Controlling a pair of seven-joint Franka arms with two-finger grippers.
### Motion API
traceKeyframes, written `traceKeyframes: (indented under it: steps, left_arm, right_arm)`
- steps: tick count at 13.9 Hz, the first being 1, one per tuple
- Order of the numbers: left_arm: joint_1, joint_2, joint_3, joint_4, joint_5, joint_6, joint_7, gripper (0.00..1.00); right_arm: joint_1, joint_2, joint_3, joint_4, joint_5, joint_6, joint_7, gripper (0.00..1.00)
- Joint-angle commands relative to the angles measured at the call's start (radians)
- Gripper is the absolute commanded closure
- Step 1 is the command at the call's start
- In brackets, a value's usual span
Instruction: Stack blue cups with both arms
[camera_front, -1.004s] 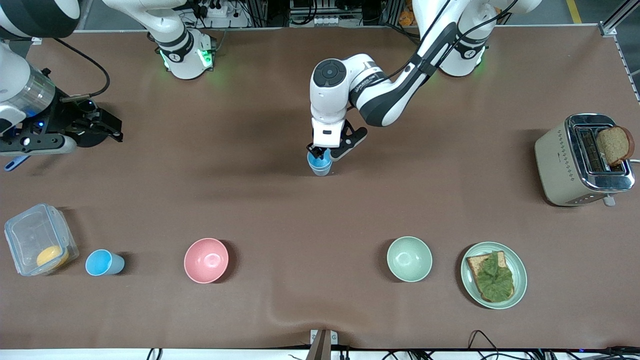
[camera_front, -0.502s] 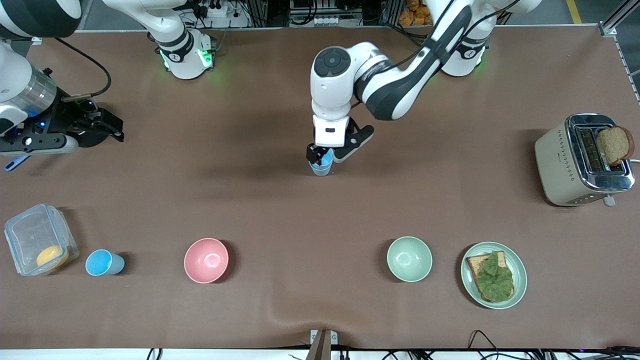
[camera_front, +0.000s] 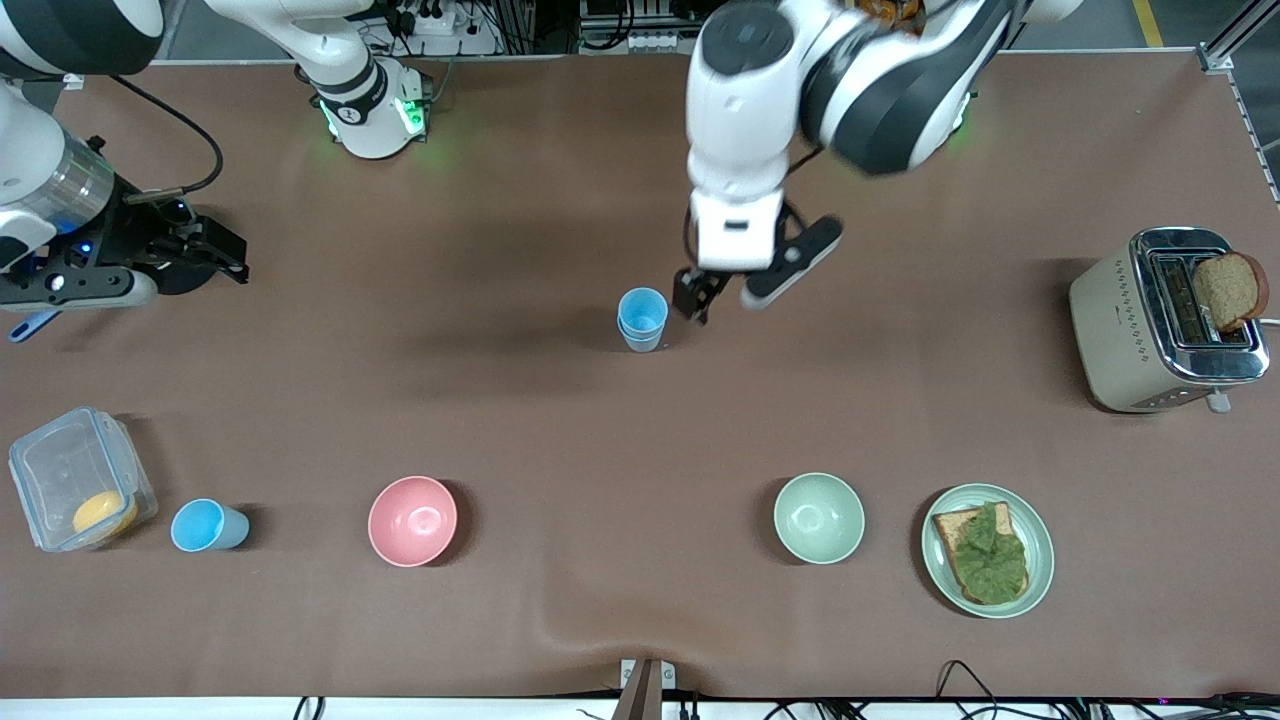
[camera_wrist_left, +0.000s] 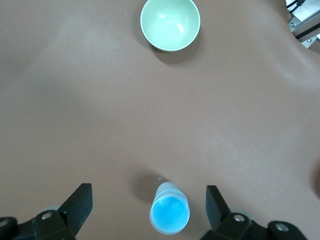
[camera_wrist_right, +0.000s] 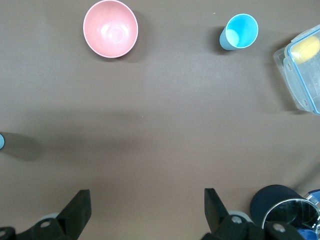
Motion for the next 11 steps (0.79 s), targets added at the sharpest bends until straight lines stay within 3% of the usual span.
traceKeyframes:
  steps: [1, 6, 11]
  left_arm:
    - [0.088, -0.125, -0.006, -0.027, -0.081, -0.100, 0.150, 0.00]
    - [0.291, -0.248, -0.003, -0.026, -0.144, -0.225, 0.446, 0.00]
    - [0.569, -0.331, 0.013, -0.034, -0.224, -0.318, 0.935, 0.00]
  right_arm:
    - [-0.014, -0.005, 0.014, 0.005, -0.019, -0.012, -0.005, 0.00]
    - [-0.016, -0.005, 0.014, 0.005, -0.017, -0.012, -0.006, 0.00]
    - [-0.016, -0.005, 0.014, 0.005, -0.019, -0.012, -0.005, 0.00]
